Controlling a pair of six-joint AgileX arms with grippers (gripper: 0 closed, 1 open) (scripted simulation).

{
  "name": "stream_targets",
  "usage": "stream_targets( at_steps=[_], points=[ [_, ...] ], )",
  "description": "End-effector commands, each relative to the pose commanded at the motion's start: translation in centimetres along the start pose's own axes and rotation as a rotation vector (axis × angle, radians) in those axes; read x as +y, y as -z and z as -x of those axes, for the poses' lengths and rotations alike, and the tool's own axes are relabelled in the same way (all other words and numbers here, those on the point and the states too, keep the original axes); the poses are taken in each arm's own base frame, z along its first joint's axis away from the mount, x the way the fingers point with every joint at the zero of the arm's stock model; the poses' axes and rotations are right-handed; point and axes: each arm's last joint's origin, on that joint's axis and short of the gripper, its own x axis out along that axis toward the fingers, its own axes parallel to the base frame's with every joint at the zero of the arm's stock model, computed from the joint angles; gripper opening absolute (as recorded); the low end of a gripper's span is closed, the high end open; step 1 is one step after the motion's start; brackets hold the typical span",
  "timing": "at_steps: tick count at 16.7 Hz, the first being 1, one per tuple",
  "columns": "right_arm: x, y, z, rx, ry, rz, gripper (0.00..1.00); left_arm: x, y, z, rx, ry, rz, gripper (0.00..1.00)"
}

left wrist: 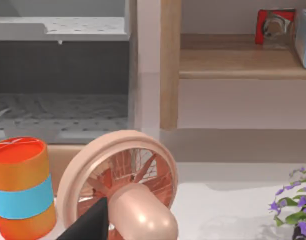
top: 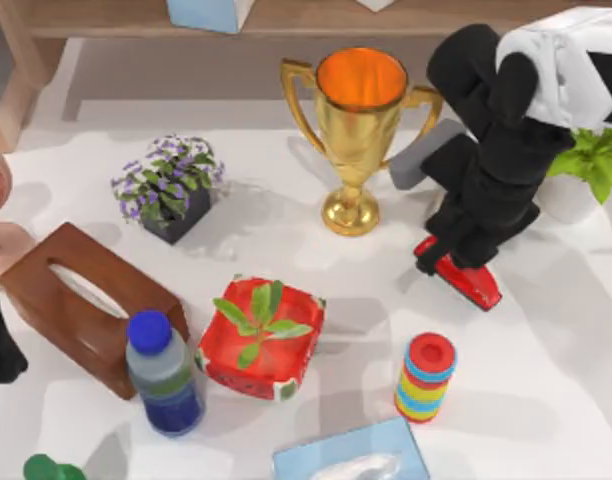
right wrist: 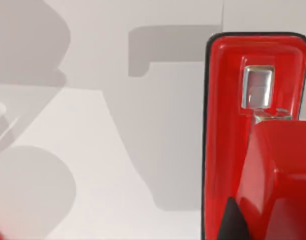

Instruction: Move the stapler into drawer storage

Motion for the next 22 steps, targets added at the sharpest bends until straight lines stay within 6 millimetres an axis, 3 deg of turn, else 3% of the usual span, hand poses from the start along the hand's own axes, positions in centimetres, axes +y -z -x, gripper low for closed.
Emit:
stream_targets(
  at_steps=[5,10,16,22],
  points=[
    [-0.9,0.5,-1.8,0.094,-0.010,-0.067,0.00,0.0,0.0,0.0,0.000,0.000,0.000,1.00],
    [-0.8,0.4,-1.3,0.079,-0.009,-0.062,0.00,0.0,0.0,0.0,0.000,0.000,0.000,1.00],
    [-1.1,0.1,4.5,-0.027,-0.016,-0.024,0.00,0.0,0.0,0.0,0.000,0.000,0.000,1.00],
    [-5.0,1.0,10.1,-0.123,-0.023,-0.048,0.00,0.0,0.0,0.0,0.000,0.000,0.000,1.00]
  ],
)
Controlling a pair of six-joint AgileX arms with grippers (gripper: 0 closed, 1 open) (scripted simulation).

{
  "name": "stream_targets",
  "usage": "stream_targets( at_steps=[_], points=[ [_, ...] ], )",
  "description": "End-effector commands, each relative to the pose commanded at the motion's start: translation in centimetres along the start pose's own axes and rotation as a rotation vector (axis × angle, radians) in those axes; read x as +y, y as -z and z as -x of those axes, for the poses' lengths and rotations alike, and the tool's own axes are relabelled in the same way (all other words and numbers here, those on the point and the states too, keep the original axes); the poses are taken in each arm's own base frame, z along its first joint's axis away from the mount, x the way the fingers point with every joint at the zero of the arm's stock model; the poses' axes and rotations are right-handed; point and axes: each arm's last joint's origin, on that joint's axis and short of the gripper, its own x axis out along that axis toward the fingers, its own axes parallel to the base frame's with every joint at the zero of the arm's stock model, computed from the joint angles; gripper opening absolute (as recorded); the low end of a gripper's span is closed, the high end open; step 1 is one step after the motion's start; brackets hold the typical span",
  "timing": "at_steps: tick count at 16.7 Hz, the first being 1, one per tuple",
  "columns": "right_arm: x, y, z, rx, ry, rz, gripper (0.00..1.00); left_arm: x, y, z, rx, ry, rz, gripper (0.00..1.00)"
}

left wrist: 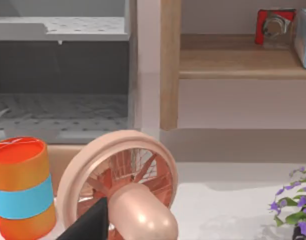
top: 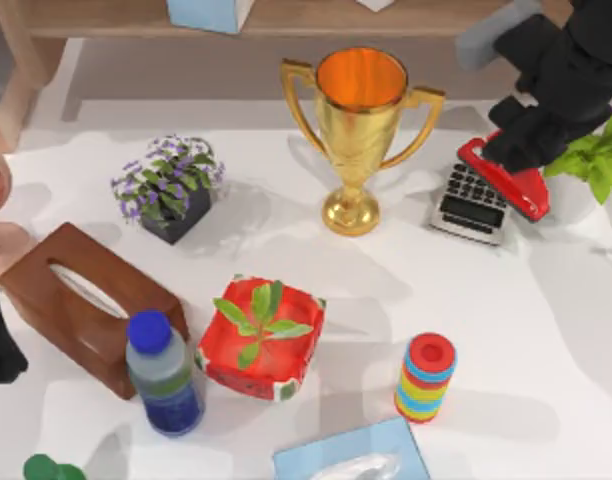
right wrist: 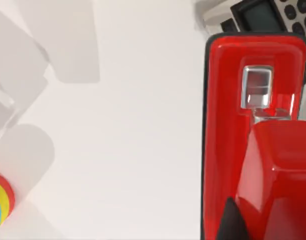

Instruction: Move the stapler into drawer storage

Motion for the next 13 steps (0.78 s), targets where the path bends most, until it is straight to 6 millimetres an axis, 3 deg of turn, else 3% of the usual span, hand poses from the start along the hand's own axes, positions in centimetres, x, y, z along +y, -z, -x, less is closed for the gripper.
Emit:
stream_targets(
  at_steps=[7,13],
  points=[
    [-7.6,1.6,5.2,-0.091,0.037,-0.112,0.00,0.0,0.0,0.0,0.000,0.000,0.000,1.00],
    [-15.5,4.9,7.4,-0.122,0.106,-0.277,0.00,0.0,0.0,0.0,0.000,0.000,0.000,1.00]
  ],
)
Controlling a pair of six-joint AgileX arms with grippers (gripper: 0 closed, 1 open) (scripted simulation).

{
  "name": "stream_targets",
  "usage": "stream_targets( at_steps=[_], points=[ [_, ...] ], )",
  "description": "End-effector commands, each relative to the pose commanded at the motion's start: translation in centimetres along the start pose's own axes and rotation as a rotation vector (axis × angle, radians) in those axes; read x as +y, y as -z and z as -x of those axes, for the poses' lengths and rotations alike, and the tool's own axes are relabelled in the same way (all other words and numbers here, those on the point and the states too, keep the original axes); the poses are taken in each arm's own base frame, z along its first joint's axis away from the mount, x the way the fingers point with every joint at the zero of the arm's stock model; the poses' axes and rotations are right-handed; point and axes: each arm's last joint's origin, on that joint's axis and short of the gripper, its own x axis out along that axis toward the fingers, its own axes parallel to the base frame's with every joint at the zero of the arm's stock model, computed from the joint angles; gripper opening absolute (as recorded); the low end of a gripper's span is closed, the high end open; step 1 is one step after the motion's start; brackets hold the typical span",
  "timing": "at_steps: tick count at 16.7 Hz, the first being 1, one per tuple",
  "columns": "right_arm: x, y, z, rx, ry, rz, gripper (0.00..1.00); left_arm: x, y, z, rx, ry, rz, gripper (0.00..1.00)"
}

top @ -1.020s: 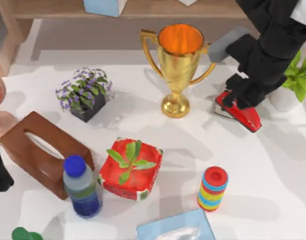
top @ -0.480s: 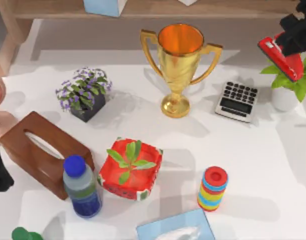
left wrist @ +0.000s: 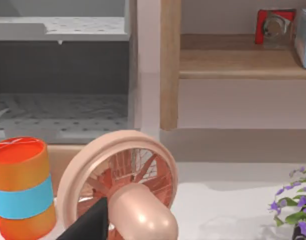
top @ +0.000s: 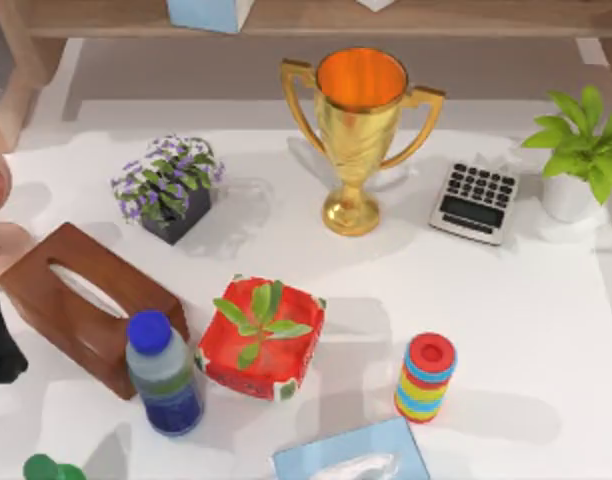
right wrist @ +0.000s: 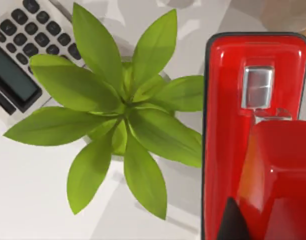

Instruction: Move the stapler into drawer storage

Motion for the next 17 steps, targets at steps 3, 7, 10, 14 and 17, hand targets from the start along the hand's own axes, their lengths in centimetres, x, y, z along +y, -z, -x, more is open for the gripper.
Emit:
stream_targets(
  at_steps=[3,7,10,14,17],
  points=[
    [-4.4,1.0,-0.4,0.008,0.042,-0.097,0.00,0.0,0.0,0.0,0.000,0.000,0.000,1.00],
    [-9.7,2.6,-2.7,0.055,0.081,-0.225,0.00,0.0,0.0,0.0,0.000,0.000,0.000,1.00],
    [-12.8,3.9,-5.8,0.120,0.090,-0.310,0.00,0.0,0.0,0.0,0.000,0.000,0.000,1.00],
    [-15.0,5.6,-10.3,0.232,0.073,-0.391,0.00,0.0,0.0,0.0,0.000,0.000,0.000,1.00],
    [-15.5,6.3,-12.5,0.299,0.055,-0.421,0.00,0.0,0.0,0.0,0.000,0.000,0.000,1.00]
  ],
)
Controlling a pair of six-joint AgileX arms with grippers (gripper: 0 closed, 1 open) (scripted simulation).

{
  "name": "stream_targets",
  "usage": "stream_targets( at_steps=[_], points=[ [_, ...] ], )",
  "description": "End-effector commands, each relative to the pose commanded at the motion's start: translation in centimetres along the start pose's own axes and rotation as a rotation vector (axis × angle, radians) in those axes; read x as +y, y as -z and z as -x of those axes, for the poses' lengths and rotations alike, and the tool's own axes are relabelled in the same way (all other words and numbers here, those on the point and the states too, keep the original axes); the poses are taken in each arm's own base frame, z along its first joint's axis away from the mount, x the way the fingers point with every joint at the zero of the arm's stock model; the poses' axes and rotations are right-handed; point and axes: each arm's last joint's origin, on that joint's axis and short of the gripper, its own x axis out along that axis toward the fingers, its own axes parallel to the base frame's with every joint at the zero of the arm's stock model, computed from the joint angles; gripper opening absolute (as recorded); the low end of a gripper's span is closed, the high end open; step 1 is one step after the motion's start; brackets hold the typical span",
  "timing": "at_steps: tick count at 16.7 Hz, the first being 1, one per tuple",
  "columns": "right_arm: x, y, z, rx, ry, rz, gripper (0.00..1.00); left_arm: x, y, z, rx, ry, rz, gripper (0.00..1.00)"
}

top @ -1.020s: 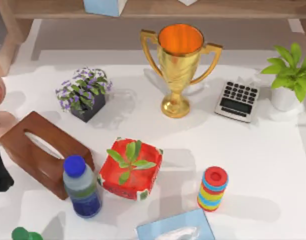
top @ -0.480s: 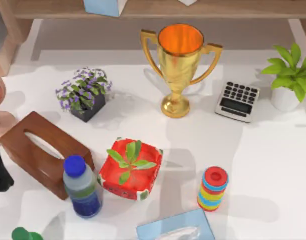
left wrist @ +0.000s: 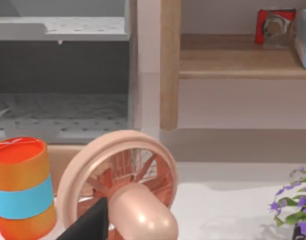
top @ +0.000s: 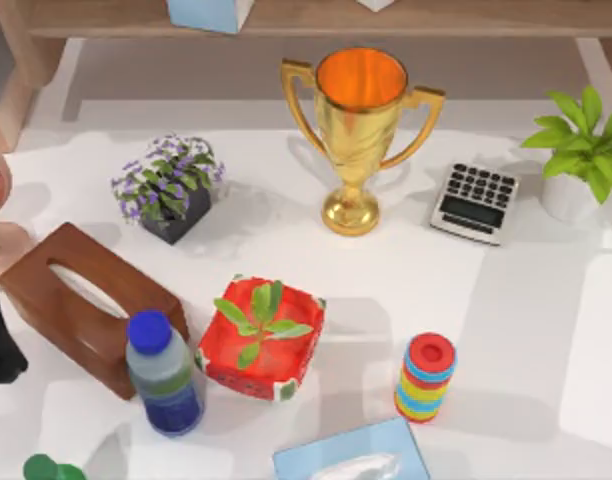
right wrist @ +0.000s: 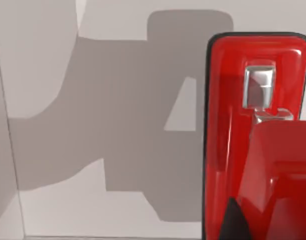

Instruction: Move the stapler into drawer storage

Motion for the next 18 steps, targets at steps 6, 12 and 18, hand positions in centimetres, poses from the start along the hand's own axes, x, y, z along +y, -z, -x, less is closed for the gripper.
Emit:
stream_targets(
  at_steps=[6,12,18],
  points=[
    [0.2,-0.1,-0.4,0.012,-0.003,0.001,0.00,0.0,0.0,0.0,0.000,0.000,0.000,1.00],
    [-0.5,0.3,3.0,-0.091,-0.016,-0.063,0.00,0.0,0.0,0.0,0.000,0.000,0.000,1.00],
    [-0.9,1.4,6.5,-0.165,-0.028,-0.110,0.00,0.0,0.0,0.0,0.000,0.000,0.000,1.00]
  ],
)
